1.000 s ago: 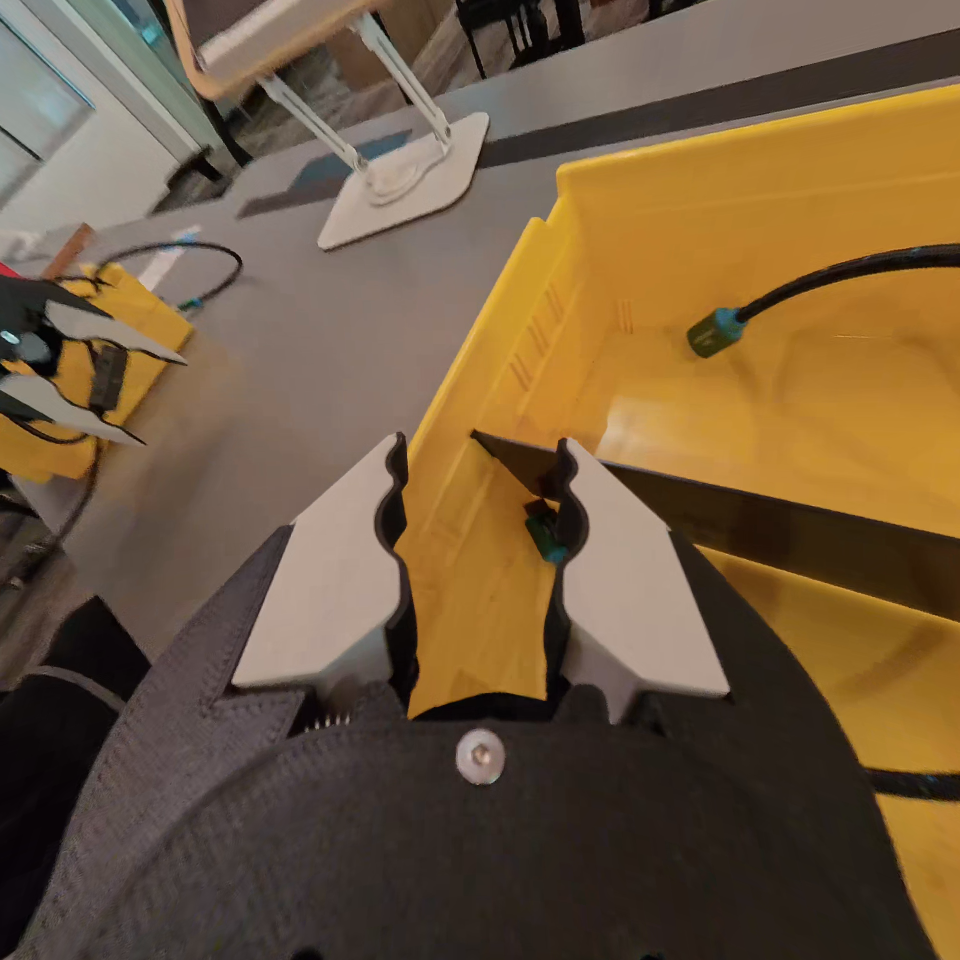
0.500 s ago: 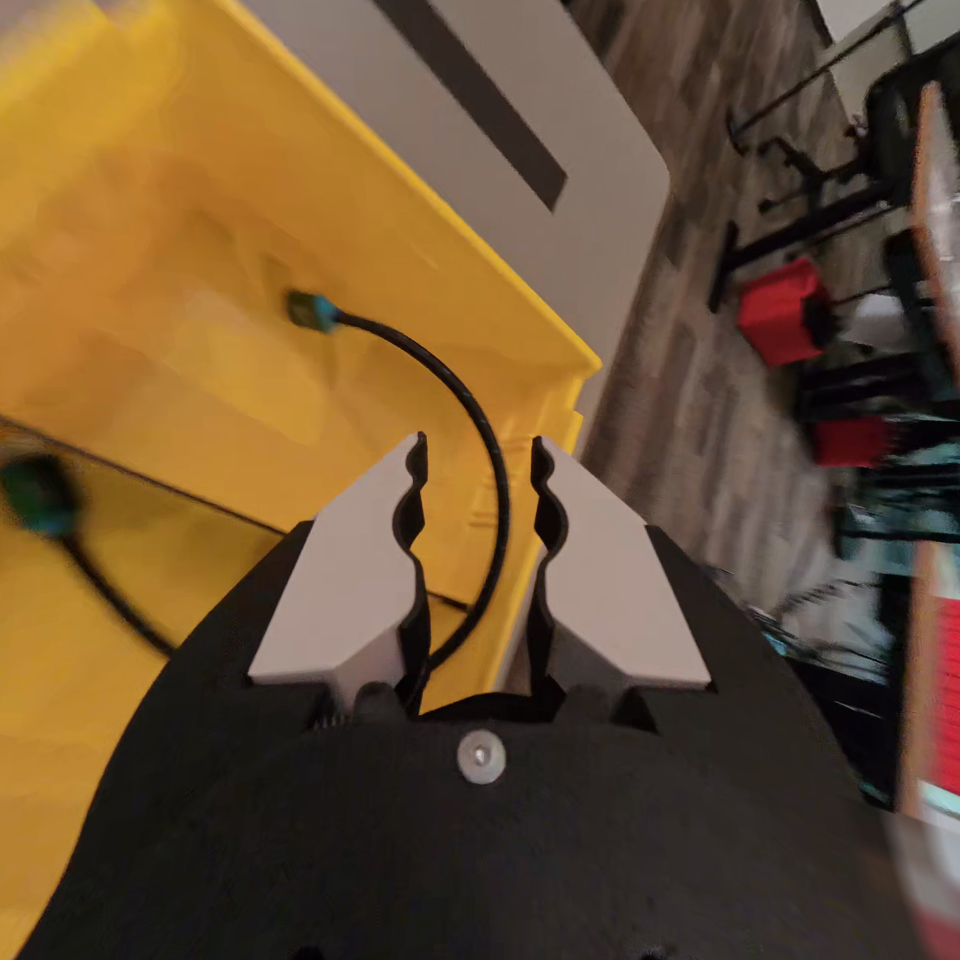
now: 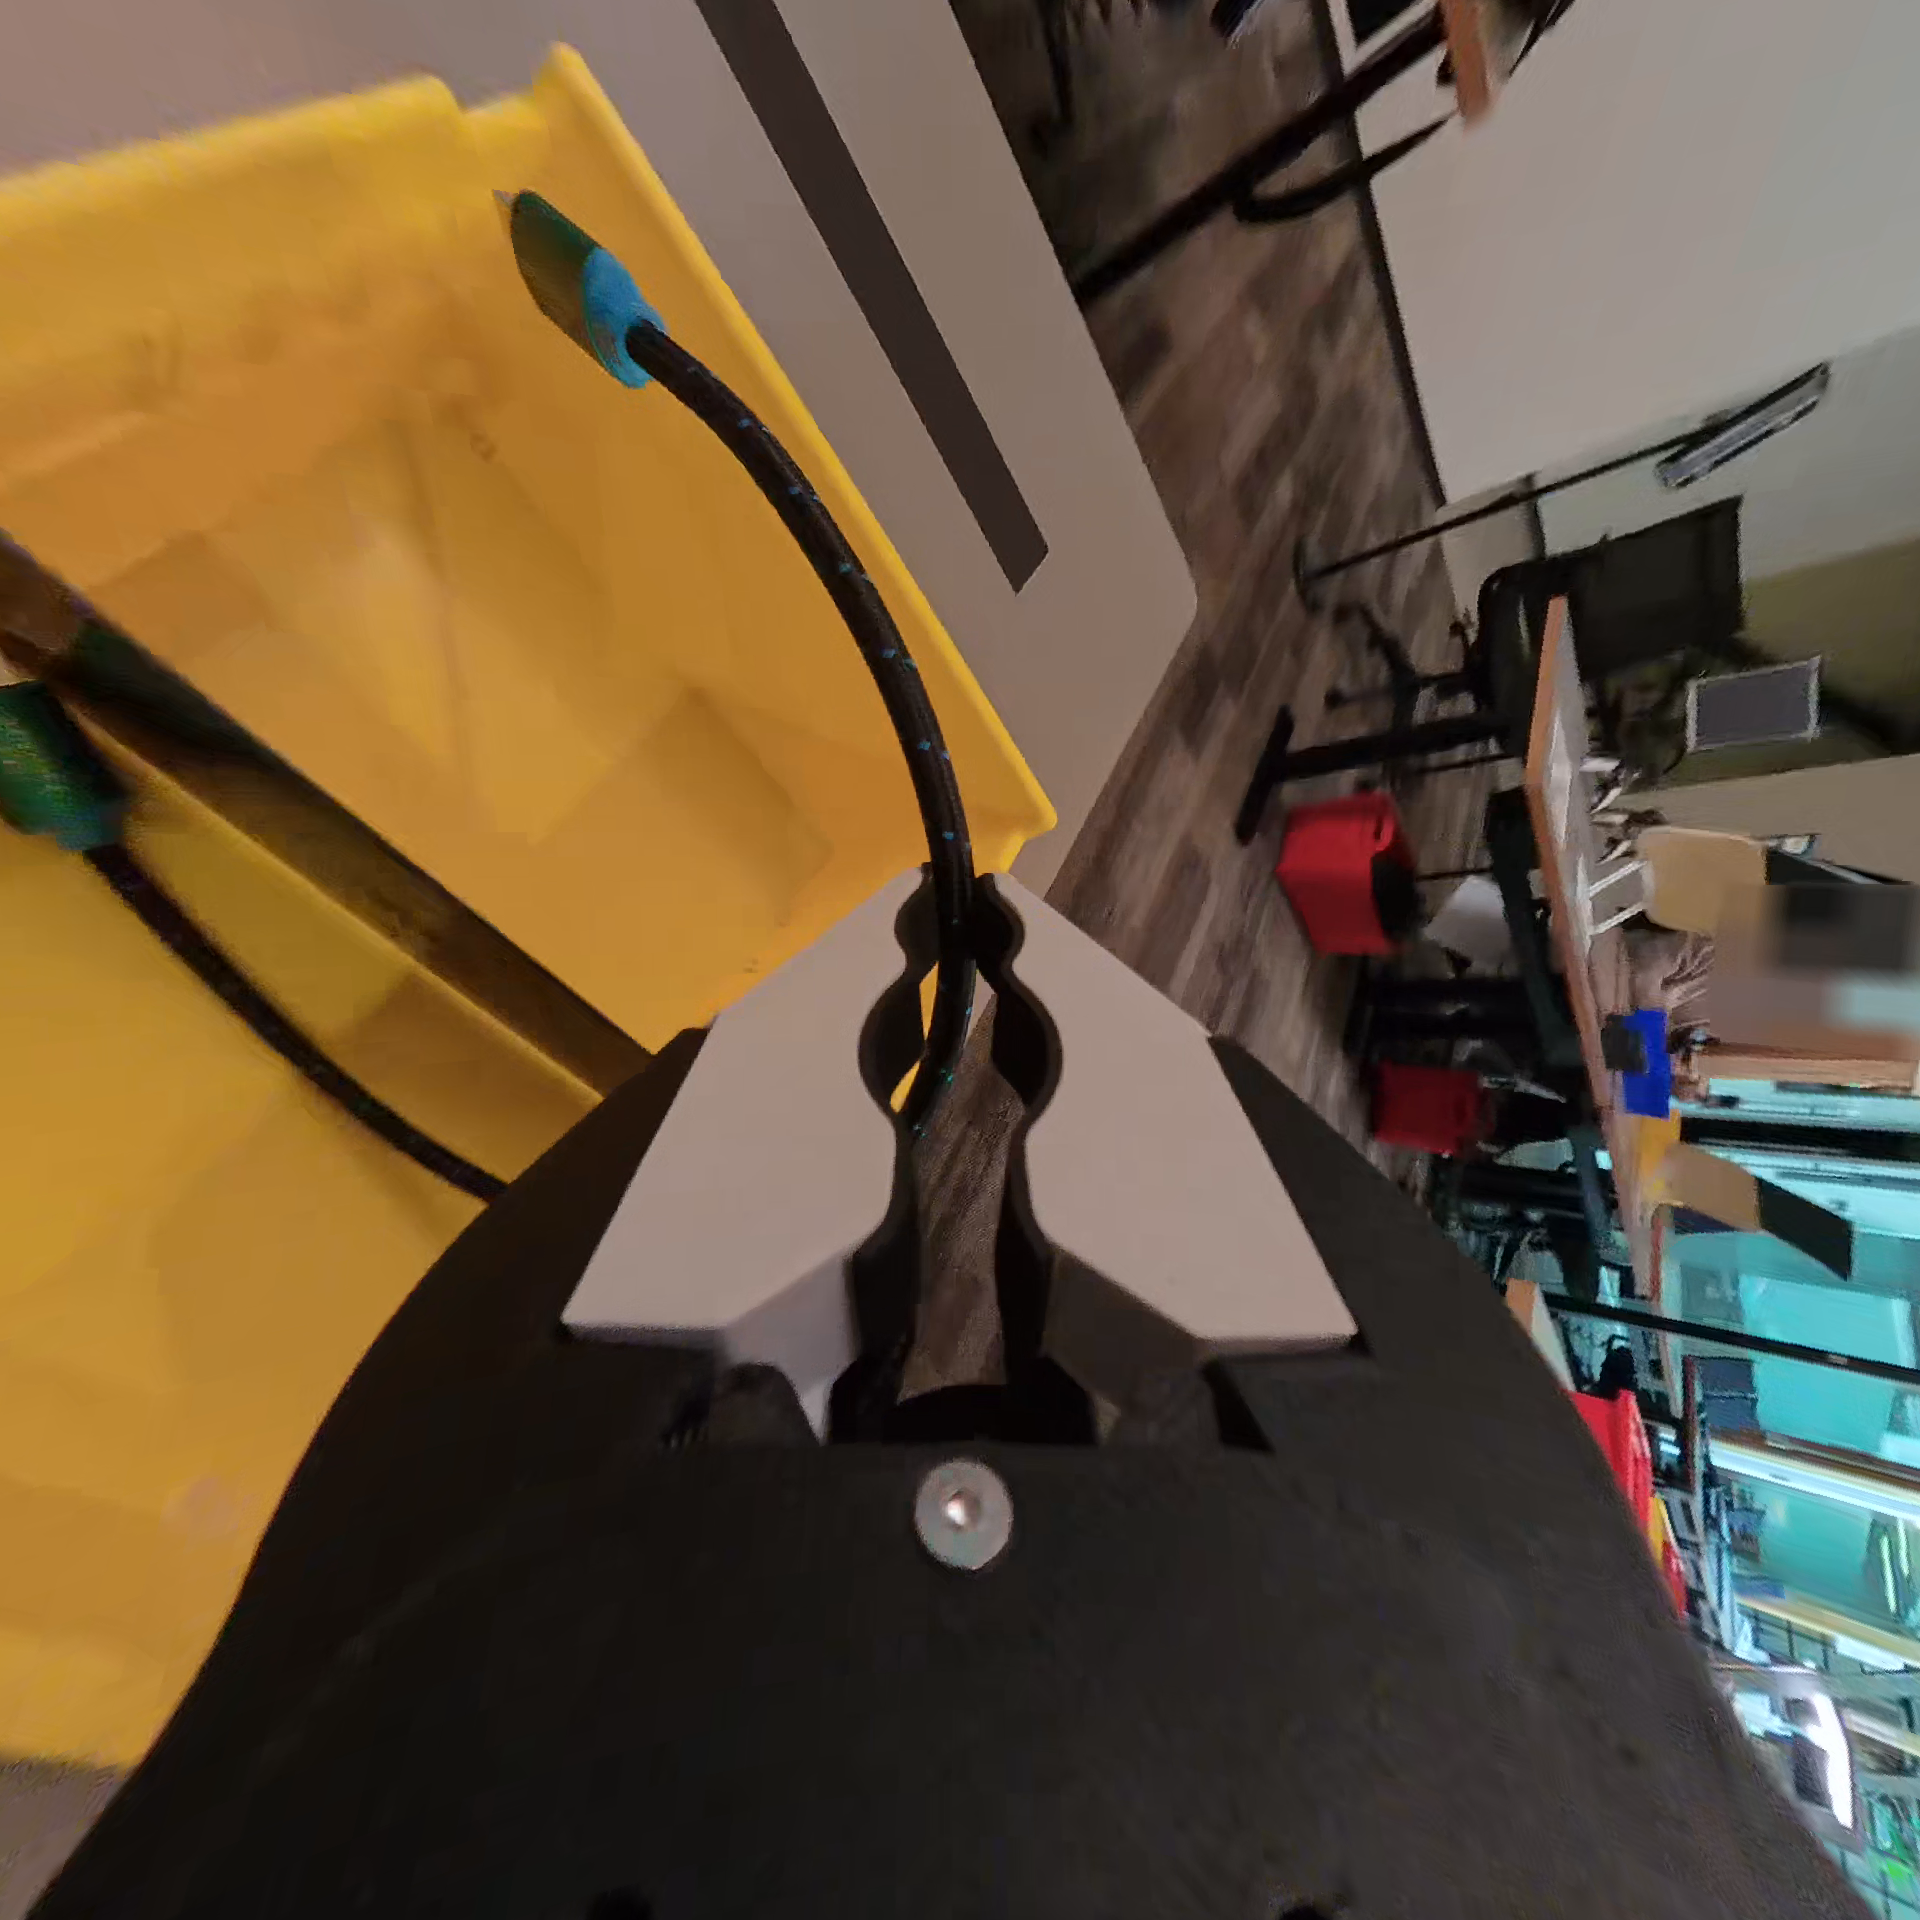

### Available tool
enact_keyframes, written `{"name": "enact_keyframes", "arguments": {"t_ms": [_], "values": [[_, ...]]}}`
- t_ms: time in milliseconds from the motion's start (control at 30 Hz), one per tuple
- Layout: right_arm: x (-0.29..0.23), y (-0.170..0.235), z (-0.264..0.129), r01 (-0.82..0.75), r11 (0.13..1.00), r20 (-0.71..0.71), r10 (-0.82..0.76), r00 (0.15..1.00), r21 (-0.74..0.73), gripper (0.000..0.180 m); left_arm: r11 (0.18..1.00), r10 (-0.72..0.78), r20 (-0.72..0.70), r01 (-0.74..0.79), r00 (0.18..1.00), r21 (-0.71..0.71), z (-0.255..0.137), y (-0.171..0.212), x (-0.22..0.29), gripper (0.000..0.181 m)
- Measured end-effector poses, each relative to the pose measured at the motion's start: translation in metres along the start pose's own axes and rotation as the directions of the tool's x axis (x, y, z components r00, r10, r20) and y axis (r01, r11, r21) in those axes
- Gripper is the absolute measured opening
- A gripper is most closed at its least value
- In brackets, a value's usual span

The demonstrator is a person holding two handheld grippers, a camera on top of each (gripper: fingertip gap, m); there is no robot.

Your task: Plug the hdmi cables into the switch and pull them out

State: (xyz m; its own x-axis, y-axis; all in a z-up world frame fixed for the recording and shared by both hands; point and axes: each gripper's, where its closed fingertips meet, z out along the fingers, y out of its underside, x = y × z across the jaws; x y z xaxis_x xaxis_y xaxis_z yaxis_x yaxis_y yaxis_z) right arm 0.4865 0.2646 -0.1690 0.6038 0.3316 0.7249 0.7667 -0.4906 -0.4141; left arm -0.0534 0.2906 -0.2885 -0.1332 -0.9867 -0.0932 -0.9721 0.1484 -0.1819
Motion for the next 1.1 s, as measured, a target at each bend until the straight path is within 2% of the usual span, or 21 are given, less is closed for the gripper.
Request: {"name": "enact_keyframes", "arguments": {"t_ms": [100, 233, 300, 467, 567, 767, 833, 1033, 1067, 1100], "values": [[-0.007, 0.0, -0.022, 0.083, 0.996, 0.012, -0.084, 0.996, 0.017, 0.003, 1.0, 0.007, -0.004, -0.007, 1.0, 0.002, 0.003, -0.003, 0.001, 0.087], [-0.011, -0.006, -0.05, 0.078, 0.996, 0.048, -0.08, 0.996, 0.035, 0.003, 1.0, 0.018, -0.012, -0.018, 1.0, -0.003, 0.005, -0.007, 0.005, 0.087], [-0.018, -0.004, -0.058, 0.08, 0.996, 0.115, -0.083, 0.99, 0.03, 0.003, 1.0, 0.021, -0.014, -0.021, 1.0, -0.007, 0.006, -0.007, 0.006, 0.087], [-0.044, 0.019, -0.043, 0.194, 0.981, 0.216, -0.184, 0.959, -0.029, 0.002, 1.0, 0.022, -0.013, -0.022, 1.0, -0.004, 0.005, -0.009, 0.009, 0.087], [-0.049, 0.029, -0.038, 0.254, 0.966, 0.183, -0.24, 0.953, -0.055, 0.002, 1.0, 0.02, -0.017, -0.02, 1.0, -0.004, 0.007, -0.007, 0.011, 0.087], [-0.055, 0.022, -0.038, 0.313, 0.949, 0.103, -0.315, 0.943, 0.034, 0.003, 1.0, 0.02, -0.017, -0.021, 1.0, -0.013, 0.008, -0.006, 0.01, 0.087], [-0.053, 0.021, -0.037, 0.291, 0.955, 0.082, -0.295, 0.952, 0.053, 0.003, 1.0, 0.02, -0.014, -0.02, 1.0, -0.007, 0.007, -0.008, 0.01, 0.087], [-0.067, 0.026, -0.029, 0.322, 0.946, 0.107, -0.323, 0.94, 0.03, 0.004, 1.0, 0.023, -0.013, -0.023, 1.0, -0.005, 0.009, -0.009, 0.01, 0.087], [-0.07, 0.029, -0.026, 0.319, 0.948, 0.133, -0.317, 0.939, 0.006, 0.014, 1.0, 0.024, -0.011, -0.024, 1.0, -0.005, 0.009, -0.009, 0.01, 0.087], [-0.072, 0.032, -0.023, 0.31, 0.95, 0.155, -0.302, 0.94, -0.026, 0.033, 1.0, 0.024, -0.009, -0.024, 1.0, -0.004, 0.009, -0.01, 0.01, 0.087]]}}
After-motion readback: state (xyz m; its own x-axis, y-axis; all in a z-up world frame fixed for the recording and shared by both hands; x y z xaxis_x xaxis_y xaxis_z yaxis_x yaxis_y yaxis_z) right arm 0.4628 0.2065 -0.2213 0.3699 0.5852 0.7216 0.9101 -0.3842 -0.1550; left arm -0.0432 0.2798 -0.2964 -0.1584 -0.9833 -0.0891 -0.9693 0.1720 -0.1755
